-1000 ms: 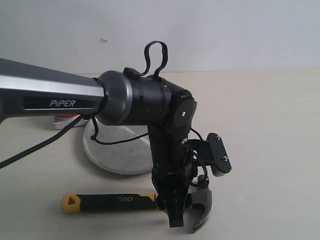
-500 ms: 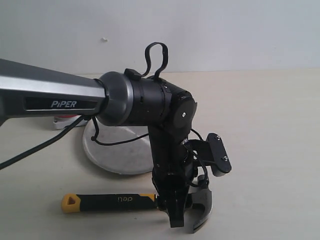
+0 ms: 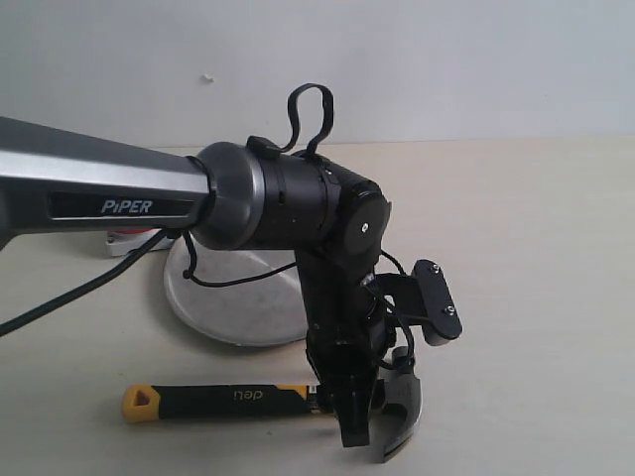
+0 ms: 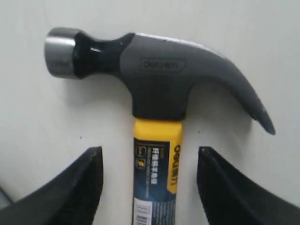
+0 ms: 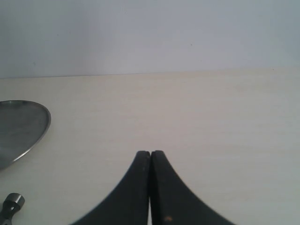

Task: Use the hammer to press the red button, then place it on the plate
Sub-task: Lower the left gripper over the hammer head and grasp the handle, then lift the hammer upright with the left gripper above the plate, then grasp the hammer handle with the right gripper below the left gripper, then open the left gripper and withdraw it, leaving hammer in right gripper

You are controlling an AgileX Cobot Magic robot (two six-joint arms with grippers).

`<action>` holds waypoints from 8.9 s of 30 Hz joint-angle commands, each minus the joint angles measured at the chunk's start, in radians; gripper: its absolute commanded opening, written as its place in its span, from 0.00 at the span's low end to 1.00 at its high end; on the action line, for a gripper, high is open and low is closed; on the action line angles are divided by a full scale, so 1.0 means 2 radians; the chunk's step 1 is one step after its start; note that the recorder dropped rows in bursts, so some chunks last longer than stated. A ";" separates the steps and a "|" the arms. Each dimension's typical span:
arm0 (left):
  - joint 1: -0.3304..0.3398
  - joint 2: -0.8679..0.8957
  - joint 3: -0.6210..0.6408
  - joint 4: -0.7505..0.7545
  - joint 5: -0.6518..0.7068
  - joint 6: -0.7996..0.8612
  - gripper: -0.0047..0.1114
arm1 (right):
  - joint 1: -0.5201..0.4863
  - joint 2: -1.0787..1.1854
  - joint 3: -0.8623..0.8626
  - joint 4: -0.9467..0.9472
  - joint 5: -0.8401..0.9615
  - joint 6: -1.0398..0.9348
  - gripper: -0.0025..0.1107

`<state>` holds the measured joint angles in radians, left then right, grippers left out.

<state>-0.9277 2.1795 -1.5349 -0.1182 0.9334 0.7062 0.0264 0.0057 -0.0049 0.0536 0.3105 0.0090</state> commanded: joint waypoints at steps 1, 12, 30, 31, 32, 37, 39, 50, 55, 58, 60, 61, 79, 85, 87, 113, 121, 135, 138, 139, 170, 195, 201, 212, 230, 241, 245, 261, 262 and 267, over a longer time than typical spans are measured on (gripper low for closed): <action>-0.002 0.001 -0.002 0.000 0.001 -0.004 0.54 | -0.001 -0.003 0.002 -0.001 -0.004 -0.004 0.02; -0.008 0.022 -0.002 0.001 0.002 -0.007 0.14 | -0.001 -0.003 0.002 -0.002 -0.004 -0.004 0.02; 0.006 -0.152 -0.002 0.000 -0.028 -0.023 0.04 | -0.001 -0.003 0.002 -0.001 -0.004 -0.004 0.02; 0.012 -0.171 -0.002 0.000 -0.033 -0.030 0.04 | -0.001 -0.003 0.002 -0.002 -0.004 -0.004 0.02; 0.018 -0.190 -0.002 -0.003 -0.039 -0.032 0.04 | -0.001 -0.003 0.002 -0.002 -0.004 -0.004 0.02; 0.061 -0.264 -0.002 -0.086 -0.071 -0.033 0.04 | -0.001 -0.003 0.002 -0.002 -0.004 -0.004 0.02; 0.081 -0.285 0.001 -0.136 -0.090 -0.030 0.04 | -0.001 -0.003 0.002 -0.002 -0.004 -0.004 0.02; 0.128 -0.375 0.124 -0.235 -0.297 -0.042 0.04 | -0.001 -0.003 0.002 0.000 -0.004 -0.004 0.02; 0.134 -0.391 0.212 -0.305 -0.449 -0.042 0.04 | -0.001 -0.003 0.002 0.000 -0.004 -0.004 0.02; 0.134 -0.391 0.259 -0.331 -0.520 -0.043 0.04 | -0.001 -0.003 0.002 0.000 -0.004 -0.004 0.02; 0.134 -0.391 0.277 -0.332 -0.544 -0.054 0.04 | -0.001 -0.003 0.002 -0.001 -0.004 -0.004 0.02; 0.134 -0.391 0.284 -0.332 -0.552 -0.061 0.04 | -0.001 -0.003 0.002 -0.001 -0.004 -0.004 0.02; 0.146 -0.379 0.357 0.026 -0.740 -0.542 0.04 | -0.001 -0.003 0.002 0.028 -0.135 -0.004 0.02; 0.186 -0.362 0.382 0.094 -0.807 -0.692 0.04 | -0.001 -0.003 0.002 0.145 -0.236 0.073 0.02; 0.196 -0.355 0.382 0.118 -0.808 -0.712 0.04 | -0.001 -0.003 0.002 0.158 -0.258 0.110 0.02; 0.220 -0.318 0.379 0.187 -0.803 -0.742 0.04 | 0.197 0.597 -0.332 -0.032 -0.047 0.033 0.02; 0.220 -0.318 0.378 0.187 -0.803 -0.749 0.04 | 0.328 0.661 -0.364 0.012 -0.120 -0.055 0.02; 0.220 -0.318 0.359 0.191 -0.771 -0.749 0.04 | 0.379 0.730 -0.379 0.013 -0.203 -0.029 0.71; 0.220 -0.318 0.359 0.206 -0.780 -0.749 0.04 | 0.379 0.740 -0.380 0.013 -0.228 -0.029 0.72; 0.220 -0.318 0.359 0.212 -0.783 -0.750 0.04 | 0.379 0.745 -0.380 0.013 -0.240 -0.029 0.72; 0.220 -0.319 0.359 0.263 -0.802 -0.777 0.04 | 0.379 0.890 -0.471 0.013 -0.281 -0.015 0.02; 0.235 -0.373 0.361 0.217 -0.735 -0.638 0.50 | 0.378 0.835 -0.471 0.013 -0.236 -0.004 0.02; 0.253 -0.440 0.361 0.218 -0.599 -0.604 0.49 | 0.378 0.833 -0.471 0.013 -0.234 -0.004 0.02; 0.255 -0.596 0.449 0.229 -0.556 -0.532 0.04 | 0.378 0.833 -0.471 0.013 -0.219 -0.002 0.02; 0.319 -0.949 0.706 -0.363 -0.716 -0.014 0.04 | 0.378 0.800 -0.471 0.013 -0.169 -0.004 0.02; 0.336 -1.027 0.744 -0.244 -0.639 0.027 0.04 | 0.378 0.799 -0.471 0.011 -0.165 -0.004 0.02; 0.337 -1.078 0.744 -0.249 -0.613 0.027 0.04 | 0.378 0.799 -0.471 0.008 -0.160 -0.004 0.02; 0.345 -1.090 0.767 -0.353 -0.555 0.049 0.04 | 0.378 0.831 -0.525 0.008 -0.125 -0.017 0.02; 0.345 -1.090 0.767 -0.369 -0.572 0.049 0.04 | 0.378 0.843 -0.543 0.008 -0.108 -0.017 0.02; 0.345 -1.090 0.767 -0.536 -0.645 0.157 0.04 | 0.378 0.910 -0.633 0.008 -0.056 -0.021 0.02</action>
<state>-0.2398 0.0057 -0.0033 -1.0325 -0.2498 0.9024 0.7814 1.7760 -1.1751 0.0775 0.2312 -0.0166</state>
